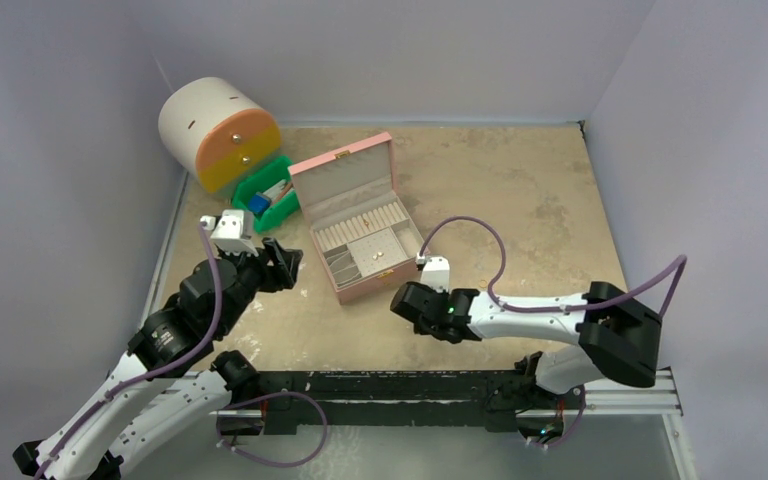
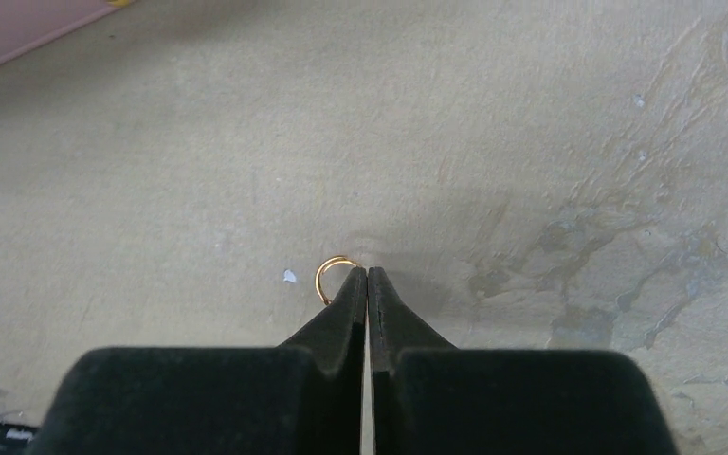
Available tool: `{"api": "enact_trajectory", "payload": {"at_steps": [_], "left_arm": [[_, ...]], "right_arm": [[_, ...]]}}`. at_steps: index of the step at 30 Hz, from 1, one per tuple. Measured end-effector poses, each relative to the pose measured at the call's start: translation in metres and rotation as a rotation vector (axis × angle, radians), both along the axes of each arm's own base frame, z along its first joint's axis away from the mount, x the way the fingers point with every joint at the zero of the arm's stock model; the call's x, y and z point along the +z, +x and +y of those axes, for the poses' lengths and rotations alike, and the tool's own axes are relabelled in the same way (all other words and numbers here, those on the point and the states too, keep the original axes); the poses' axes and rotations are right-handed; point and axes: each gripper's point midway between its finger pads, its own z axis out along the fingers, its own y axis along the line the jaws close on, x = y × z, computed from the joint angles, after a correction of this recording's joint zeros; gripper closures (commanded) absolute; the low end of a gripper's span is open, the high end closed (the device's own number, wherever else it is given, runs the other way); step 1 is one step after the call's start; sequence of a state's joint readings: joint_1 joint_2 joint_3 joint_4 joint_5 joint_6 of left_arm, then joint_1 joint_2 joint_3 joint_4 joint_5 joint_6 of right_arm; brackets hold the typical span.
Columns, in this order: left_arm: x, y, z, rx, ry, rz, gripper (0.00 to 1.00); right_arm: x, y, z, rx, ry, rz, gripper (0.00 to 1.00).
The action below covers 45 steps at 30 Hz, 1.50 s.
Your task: Organize the mixed jewelry
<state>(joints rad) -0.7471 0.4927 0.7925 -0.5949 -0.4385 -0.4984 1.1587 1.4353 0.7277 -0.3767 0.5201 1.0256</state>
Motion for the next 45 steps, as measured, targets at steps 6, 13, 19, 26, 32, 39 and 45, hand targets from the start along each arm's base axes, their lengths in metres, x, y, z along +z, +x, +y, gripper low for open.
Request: {"api": "enact_trajectory", "payload": {"at_steps": [6,13,19,26,32,39,45], "left_arm": [[-0.001,-0.004,-0.011,-0.037,-0.052,0.027,0.4],[-0.013,-0.011,-0.038,-0.136,-0.11,0.125,0.4],[-0.041,-0.021,-0.072,-0.262,-0.147,0.271,0.44],[-0.073,-0.044,-0.108,-0.419,-0.255,0.425,0.46],[-0.083,-0.054,-0.128,-0.503,-0.327,0.501,0.52],[-0.089,-0.059,-0.138,-0.543,-0.377,0.541,0.62],[-0.089,-0.061,-0.142,-0.558,-0.396,0.551,0.69]], "right_arm": [[0.018,0.003,0.011,0.094,0.066,-0.05,1.0],[0.04,0.003,0.035,0.256,0.109,-0.139,1.0],[0.074,0.005,0.059,0.387,0.185,-0.25,1.0],[0.11,0.003,0.085,0.522,0.274,-0.369,1.0],[0.127,-0.004,0.1,0.622,0.314,-0.425,1.0],[0.132,-0.015,0.107,0.704,0.334,-0.452,1.0],[0.134,-0.021,0.106,0.743,0.349,-0.468,1.0]]}}
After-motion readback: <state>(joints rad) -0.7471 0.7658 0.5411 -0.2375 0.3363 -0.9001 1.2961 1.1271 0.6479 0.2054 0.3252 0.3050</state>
